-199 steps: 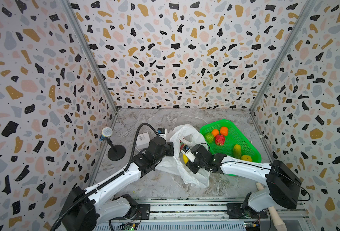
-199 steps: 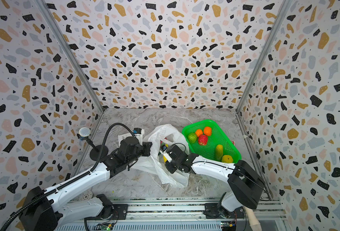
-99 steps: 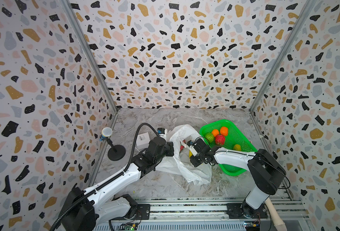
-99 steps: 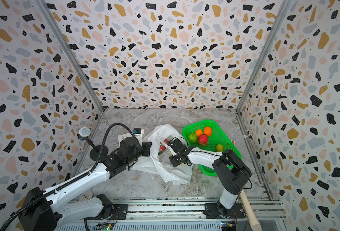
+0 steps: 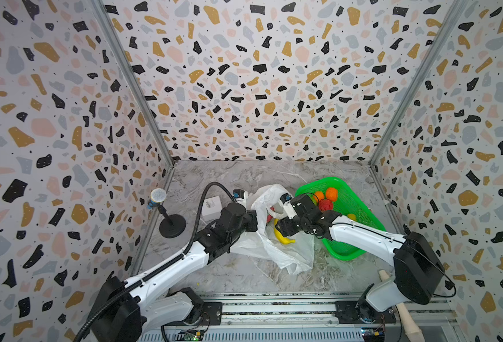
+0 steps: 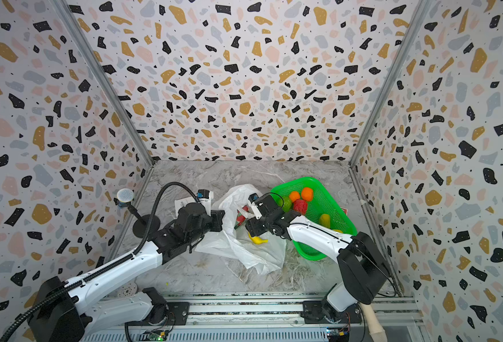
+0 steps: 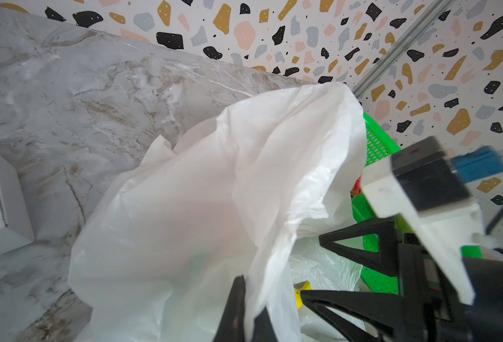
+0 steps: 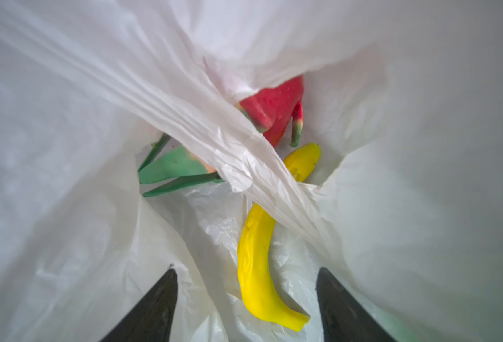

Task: Place the fruits into the plastic bag
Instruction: 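Open the right gripper to drop the banana into the bag, then move the right gripper to the basket and grasp the red apple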

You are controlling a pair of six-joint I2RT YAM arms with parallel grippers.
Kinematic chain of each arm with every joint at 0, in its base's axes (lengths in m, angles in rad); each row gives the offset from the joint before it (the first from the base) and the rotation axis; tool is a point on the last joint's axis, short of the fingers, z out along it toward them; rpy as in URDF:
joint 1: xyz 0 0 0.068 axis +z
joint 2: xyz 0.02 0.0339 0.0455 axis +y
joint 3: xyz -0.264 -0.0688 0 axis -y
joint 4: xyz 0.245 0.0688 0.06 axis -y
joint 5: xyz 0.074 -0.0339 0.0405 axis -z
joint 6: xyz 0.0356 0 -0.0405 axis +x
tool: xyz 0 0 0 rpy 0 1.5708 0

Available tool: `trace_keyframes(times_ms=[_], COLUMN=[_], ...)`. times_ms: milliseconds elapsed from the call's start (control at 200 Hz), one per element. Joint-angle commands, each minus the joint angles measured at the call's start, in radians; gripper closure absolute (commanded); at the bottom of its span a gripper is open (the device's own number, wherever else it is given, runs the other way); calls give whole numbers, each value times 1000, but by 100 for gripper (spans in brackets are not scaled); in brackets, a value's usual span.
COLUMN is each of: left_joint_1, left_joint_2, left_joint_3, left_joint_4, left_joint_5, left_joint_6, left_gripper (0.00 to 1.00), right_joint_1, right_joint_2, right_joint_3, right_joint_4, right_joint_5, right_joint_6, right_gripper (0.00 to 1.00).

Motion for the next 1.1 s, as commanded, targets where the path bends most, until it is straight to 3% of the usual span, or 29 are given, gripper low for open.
trace_keyframes(times_ms=[0,155,280,395,546,696,1096], left_joint_1=[-4,-5,-5,-5,-5,-5,-5], left_joint_2=[5,1,-1,3,5,-10,-13], left_joint_3=[33,26,21,21,21,12,5], left_joint_4=[19,20,26,32,35,35,39], left_joint_5=[-17,-22,-21,-16,-11,-16,-17], left_joint_6=[14,9,8,12,15,16,33], left_gripper=[100,100,100,100,100,100,100], right_joint_1=[-2,-61,-198,-357,-496,-521,-558], right_joint_2=[-83,-239,-313,-293,-176,-59,151], right_joint_3=[-6,-53,-88,-115,-79,0,36], right_joint_4=[-5,40,25,-3,-16,-40,18], right_joint_5=[71,158,211,177,98,166,147], right_joint_6=[24,81,178,259,266,220,257], right_gripper=[26,26,27,26,27,27,28])
